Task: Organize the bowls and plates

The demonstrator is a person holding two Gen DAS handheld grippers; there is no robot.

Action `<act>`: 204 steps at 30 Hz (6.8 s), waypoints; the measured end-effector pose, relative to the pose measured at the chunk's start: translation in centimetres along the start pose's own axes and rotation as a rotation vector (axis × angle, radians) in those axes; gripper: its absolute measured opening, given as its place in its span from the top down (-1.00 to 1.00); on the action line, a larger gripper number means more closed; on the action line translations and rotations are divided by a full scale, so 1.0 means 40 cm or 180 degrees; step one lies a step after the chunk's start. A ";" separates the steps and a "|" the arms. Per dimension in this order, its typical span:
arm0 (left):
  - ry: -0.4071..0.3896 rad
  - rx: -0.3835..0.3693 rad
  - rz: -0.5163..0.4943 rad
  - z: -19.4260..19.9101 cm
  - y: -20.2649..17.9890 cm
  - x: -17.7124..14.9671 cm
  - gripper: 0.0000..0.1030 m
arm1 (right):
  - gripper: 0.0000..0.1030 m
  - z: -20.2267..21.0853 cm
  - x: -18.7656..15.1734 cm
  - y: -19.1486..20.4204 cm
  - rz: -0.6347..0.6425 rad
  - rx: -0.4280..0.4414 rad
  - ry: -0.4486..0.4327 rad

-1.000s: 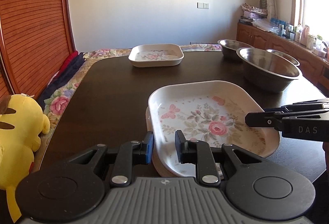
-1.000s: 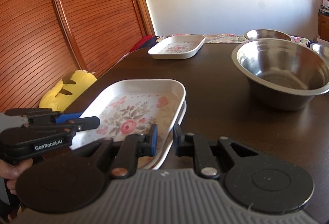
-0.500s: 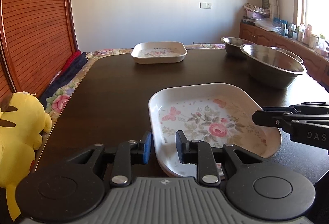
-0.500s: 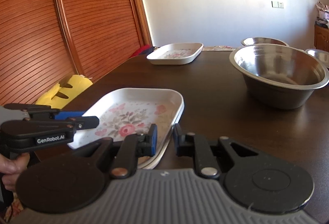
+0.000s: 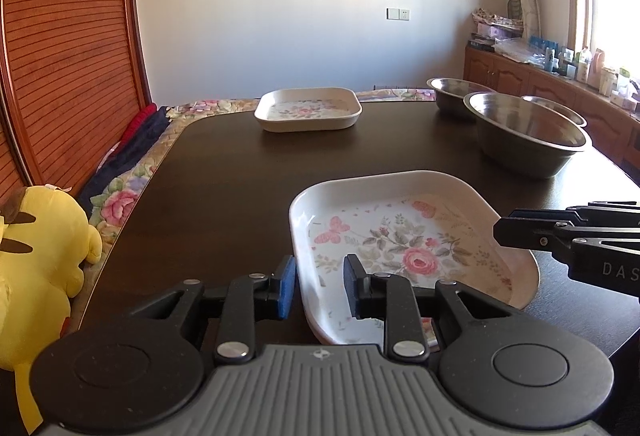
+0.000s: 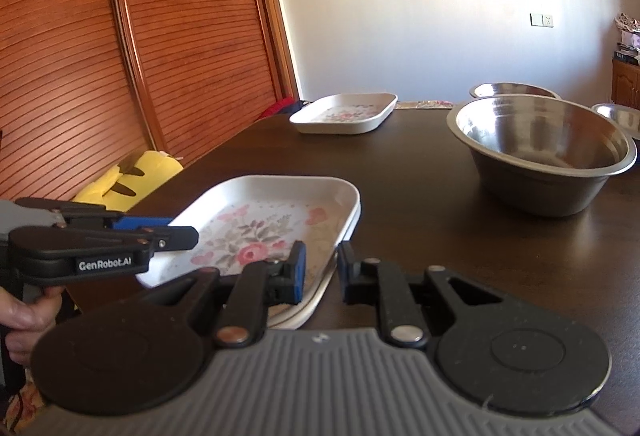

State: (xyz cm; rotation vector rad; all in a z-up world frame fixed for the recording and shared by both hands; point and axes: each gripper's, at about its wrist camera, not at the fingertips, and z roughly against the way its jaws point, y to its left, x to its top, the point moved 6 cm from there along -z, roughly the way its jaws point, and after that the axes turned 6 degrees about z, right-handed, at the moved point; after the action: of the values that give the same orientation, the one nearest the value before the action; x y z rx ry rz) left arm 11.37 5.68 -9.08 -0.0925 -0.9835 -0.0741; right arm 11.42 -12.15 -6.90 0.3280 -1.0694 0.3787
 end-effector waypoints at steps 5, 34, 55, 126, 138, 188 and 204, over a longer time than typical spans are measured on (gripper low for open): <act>-0.0049 -0.0047 -0.0013 0.019 -0.005 0.011 0.42 | 0.63 0.012 0.009 0.007 0.0009 0.0011 -0.0037; -0.0159 -0.0133 -0.0034 -0.012 0.011 0.132 0.29 | 0.62 0.032 0.102 -0.025 0.0088 0.0001 -0.0154; -0.0047 -0.0071 -0.0083 -0.236 0.150 0.301 0.21 | 0.10 -0.193 0.319 -0.071 0.0382 0.0209 0.0276; 0.0371 -0.0080 0.0055 -0.457 0.168 0.363 0.67 | 0.60 -0.536 0.335 -0.156 0.0187 0.0393 0.1380; 0.0150 -0.0072 -0.0019 -0.310 0.120 0.373 0.67 | 0.60 -0.435 0.341 -0.137 0.0199 0.0427 0.1193; -0.0183 -0.0332 0.0014 0.064 -0.004 0.184 0.66 | 0.61 -0.045 0.254 -0.095 0.0182 0.0445 0.0761; -0.0092 -0.0301 0.0050 0.075 0.000 0.091 0.66 | 0.61 -0.037 0.154 -0.065 0.0199 0.0575 0.0899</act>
State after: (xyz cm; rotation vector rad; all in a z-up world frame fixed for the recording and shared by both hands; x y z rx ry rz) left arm 10.88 5.94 -4.40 -0.1886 -1.0079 -0.1050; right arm 16.39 -12.97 -2.24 0.3895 -0.7715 0.5623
